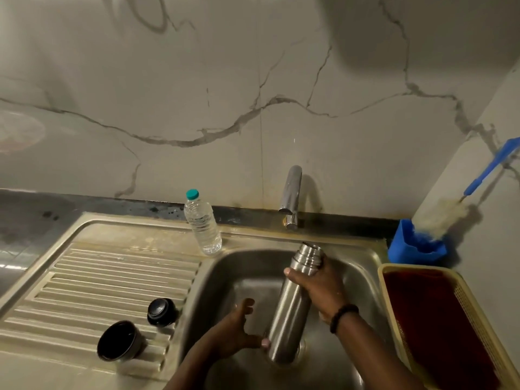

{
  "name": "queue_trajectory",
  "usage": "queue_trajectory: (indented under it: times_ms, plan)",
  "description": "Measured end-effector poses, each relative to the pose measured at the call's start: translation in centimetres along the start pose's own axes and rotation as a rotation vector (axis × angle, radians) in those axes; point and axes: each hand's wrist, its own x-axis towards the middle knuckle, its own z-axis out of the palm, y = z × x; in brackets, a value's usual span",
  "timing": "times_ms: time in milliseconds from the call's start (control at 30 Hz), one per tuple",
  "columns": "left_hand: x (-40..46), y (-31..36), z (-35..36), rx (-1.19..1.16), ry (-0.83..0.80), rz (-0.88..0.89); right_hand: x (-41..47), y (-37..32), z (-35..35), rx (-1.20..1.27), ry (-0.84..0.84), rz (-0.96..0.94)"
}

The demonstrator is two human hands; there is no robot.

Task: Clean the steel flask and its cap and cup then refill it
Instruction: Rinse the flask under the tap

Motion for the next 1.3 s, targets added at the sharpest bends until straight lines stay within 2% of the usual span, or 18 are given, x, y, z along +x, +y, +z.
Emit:
queue_trajectory:
  times_ms: [100,233,300,400,567,667,767,867,967,1067,1167,1300]
  plan:
    - [0.1,0.3,-0.3,-0.098,-0.109,0.011,0.1,0.2,-0.2,0.016,0.109,-0.026]
    - [0.3,0.7,0.5,-0.056,-0.137,0.062,0.1,0.7,0.2,0.092,0.136,0.026]
    - [0.5,0.5,1.0,-0.031,-0.031,0.1,0.0,1.1,0.3,0.21,0.239,0.047]
    - [0.2,0.4,0.6,-0.142,0.157,0.085,-0.2,1.3,0.3,0.452,0.239,0.088]
    - [-1.3,1.1,-0.9,-0.428,0.128,0.03,-0.6,1.3,0.2,0.761,0.176,0.273]
    - [-2.6,2.1,-1.6,-0.501,0.252,0.099,-0.7,2.2,0.1,0.908,0.166,0.414]
    - [-3.9,4.4,-2.6,-0.504,0.395,0.213,-0.4,3.7,-0.5,1.006,0.29,0.536]
    - [-4.6,6.9,-3.5,-0.3,0.47,0.342,0.1,5.7,-0.5,0.954,0.322,0.672]
    - [-4.9,9.7,-3.3,-0.187,0.512,0.477,0.0,7.6,-0.3,0.77,0.175,0.741]
    - [-4.9,11.8,-2.8,-0.056,0.501,0.569,-0.2,9.0,-0.5,0.693,0.051,0.785]
    - [-4.5,12.6,-2.4,0.08,0.513,0.586,0.5,10.1,-0.9,0.423,-0.044,0.728]
    - [-3.7,12.9,-1.7,0.072,0.548,0.563,1.6,9.6,-1.3,0.138,-0.069,0.592]
